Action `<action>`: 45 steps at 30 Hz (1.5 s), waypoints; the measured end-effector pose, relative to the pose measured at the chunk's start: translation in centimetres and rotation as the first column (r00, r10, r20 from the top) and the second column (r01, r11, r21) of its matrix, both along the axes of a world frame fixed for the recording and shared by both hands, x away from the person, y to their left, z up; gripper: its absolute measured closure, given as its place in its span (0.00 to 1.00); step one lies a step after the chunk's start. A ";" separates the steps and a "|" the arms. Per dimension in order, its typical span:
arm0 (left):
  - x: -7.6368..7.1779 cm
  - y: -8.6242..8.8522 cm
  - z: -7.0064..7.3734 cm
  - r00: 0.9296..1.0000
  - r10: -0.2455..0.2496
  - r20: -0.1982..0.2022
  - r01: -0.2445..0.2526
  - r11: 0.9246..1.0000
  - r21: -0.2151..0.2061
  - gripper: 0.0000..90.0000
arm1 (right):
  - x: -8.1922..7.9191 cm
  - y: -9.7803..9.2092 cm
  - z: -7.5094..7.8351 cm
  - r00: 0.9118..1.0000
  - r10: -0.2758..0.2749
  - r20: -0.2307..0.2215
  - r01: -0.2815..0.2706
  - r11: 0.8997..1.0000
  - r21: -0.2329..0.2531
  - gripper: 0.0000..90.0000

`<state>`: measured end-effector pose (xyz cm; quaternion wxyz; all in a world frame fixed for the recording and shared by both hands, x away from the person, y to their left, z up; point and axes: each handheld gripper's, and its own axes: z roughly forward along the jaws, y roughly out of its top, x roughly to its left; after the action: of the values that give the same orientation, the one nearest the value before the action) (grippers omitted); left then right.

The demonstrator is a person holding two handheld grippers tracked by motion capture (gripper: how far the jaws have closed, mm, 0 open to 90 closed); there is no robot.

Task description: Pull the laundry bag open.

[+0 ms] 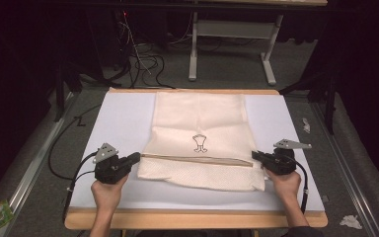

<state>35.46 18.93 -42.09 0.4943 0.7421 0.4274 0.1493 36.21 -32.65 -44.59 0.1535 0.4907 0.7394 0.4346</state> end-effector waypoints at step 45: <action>-0.6 -0.7 -2.8 0.997 -0.002 -0.075 0.010 0.995 0.104 0.96 | 0.4 0.3 -1.9 0.997 0.012 -0.074 -0.017 0.998 -0.066 0.93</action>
<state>34.84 18.23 -44.85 0.4389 0.7733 0.4349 0.1420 36.58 -32.37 -46.51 0.1393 0.4955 0.7622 0.3925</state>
